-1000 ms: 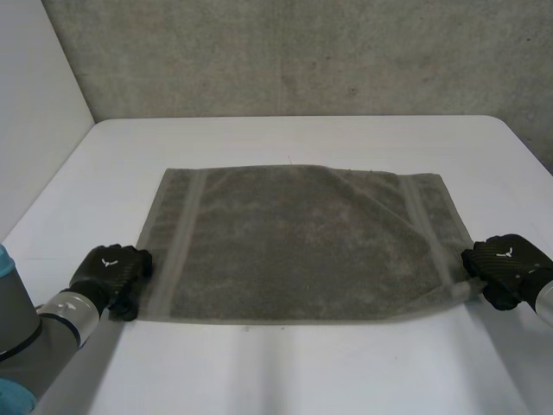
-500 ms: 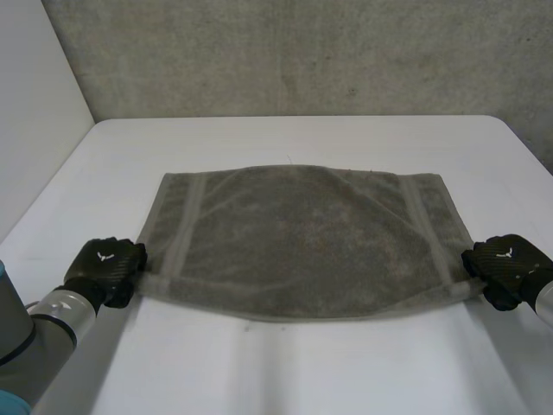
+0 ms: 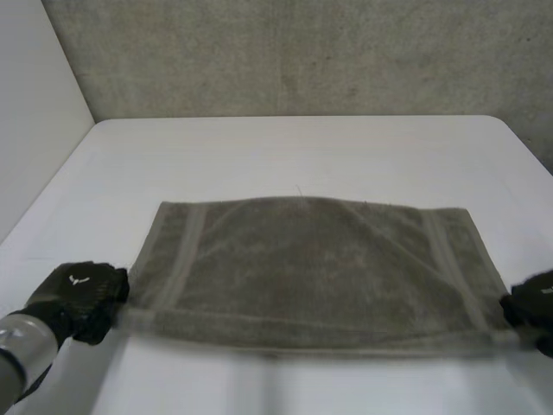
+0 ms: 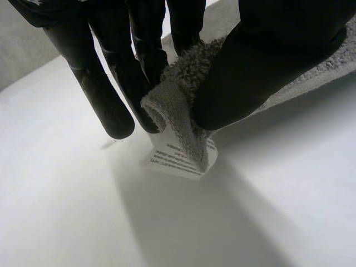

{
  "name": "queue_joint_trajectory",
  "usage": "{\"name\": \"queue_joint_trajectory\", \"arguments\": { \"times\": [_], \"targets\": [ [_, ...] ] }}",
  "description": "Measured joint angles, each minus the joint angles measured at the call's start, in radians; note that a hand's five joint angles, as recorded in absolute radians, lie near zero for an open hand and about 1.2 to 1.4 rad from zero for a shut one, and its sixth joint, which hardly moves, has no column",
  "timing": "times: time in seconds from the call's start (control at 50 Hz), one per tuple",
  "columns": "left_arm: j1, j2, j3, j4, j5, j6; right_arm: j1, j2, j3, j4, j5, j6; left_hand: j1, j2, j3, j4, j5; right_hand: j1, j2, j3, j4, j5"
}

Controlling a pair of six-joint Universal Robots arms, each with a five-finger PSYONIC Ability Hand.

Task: Fold the towel.

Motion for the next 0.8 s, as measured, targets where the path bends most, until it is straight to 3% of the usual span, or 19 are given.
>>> {"name": "queue_joint_trajectory", "arguments": {
  "times": [0.1, 0.24, 0.42, 0.46, 0.62, 0.8],
  "targets": [
    [0.024, 0.084, 0.005, -0.147, 0.003, 0.048, -0.091, -0.047, -0.002, 0.121, -0.011, -0.143, 0.0, 0.0, 0.0, 0.0, 0.0, 0.0, 0.0, 0.002, 0.0, 0.0],
    [0.034, 0.053, 0.075, -0.178, 0.009, 0.078, -0.06, -0.026, -0.075, 0.038, -0.031, -0.05, 0.0, 0.001, 0.002, 0.0, 0.0, 0.0, 0.0, 0.004, 0.0, 0.0],
    [-0.038, -0.222, 0.306, -0.131, -0.003, 0.05, 0.191, 0.205, -0.277, -0.138, 0.089, 0.184, 0.0, 0.001, 0.004, 0.0, 0.002, 0.0, 0.0, 0.012, 0.003, 0.004],
    [-0.079, -0.357, 0.432, -0.129, -0.02, 0.023, 0.267, 0.3, -0.364, -0.182, 0.153, 0.247, 0.0, 0.001, 0.004, 0.0, 0.003, 0.0, 0.0, 0.014, 0.003, 0.006],
    [-0.158, -0.655, 0.764, -0.136, -0.113, -0.035, 0.375, 0.481, -0.562, -0.284, 0.236, 0.365, 0.0, 0.001, 0.004, 0.0, 0.003, 0.0, 0.0, 0.016, 0.003, 0.008],
    [-0.2, -0.826, 1.014, -0.144, -0.16, -0.048, 0.426, 0.579, -0.704, -0.354, 0.3, 0.402, 0.0, 0.001, 0.004, 0.0, 0.003, 0.0, 0.0, 0.016, 0.003, 0.008]
  ]
}}
